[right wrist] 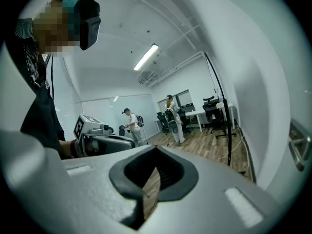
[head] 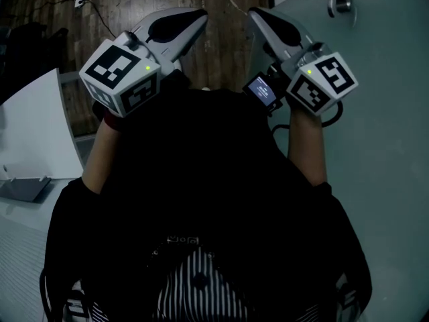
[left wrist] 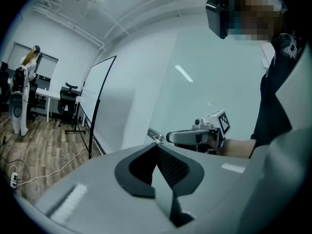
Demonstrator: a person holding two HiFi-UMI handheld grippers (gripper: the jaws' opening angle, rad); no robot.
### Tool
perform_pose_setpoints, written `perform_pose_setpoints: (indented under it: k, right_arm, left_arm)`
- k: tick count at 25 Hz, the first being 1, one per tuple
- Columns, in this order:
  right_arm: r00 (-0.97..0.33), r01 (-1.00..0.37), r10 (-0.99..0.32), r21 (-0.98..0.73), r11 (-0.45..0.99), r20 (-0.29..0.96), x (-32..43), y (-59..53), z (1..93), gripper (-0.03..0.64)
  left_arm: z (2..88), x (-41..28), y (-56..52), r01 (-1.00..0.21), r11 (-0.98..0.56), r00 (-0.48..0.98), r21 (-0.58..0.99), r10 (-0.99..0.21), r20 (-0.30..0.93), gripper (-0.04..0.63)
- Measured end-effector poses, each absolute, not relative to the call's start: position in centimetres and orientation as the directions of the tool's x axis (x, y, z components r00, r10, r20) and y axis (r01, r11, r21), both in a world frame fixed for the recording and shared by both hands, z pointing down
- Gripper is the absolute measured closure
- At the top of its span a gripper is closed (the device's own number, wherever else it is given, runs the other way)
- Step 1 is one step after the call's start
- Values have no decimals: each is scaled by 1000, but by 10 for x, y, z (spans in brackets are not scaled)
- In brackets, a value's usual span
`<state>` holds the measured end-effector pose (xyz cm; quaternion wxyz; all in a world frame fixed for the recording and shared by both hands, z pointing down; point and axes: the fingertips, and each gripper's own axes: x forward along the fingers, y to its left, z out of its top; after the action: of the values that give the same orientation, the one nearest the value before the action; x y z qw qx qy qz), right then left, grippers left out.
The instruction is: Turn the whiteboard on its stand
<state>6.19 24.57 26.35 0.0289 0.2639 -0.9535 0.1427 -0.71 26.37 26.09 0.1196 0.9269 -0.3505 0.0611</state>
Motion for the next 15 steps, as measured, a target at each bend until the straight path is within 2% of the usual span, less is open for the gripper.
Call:
perform_pose_setpoints:
  k: [7,15]
  right_arm:
    - [-830,-557,-536,-274,784,153,47,146,244,617]
    - [-791,-612,-581,-285,738,192,39,49,269,617]
  left_arm:
    - [246,-30,158,-639,-741,768,207,-600,226,591]
    - [272,-43,56,-633,-751,768,187,-580,270,591]
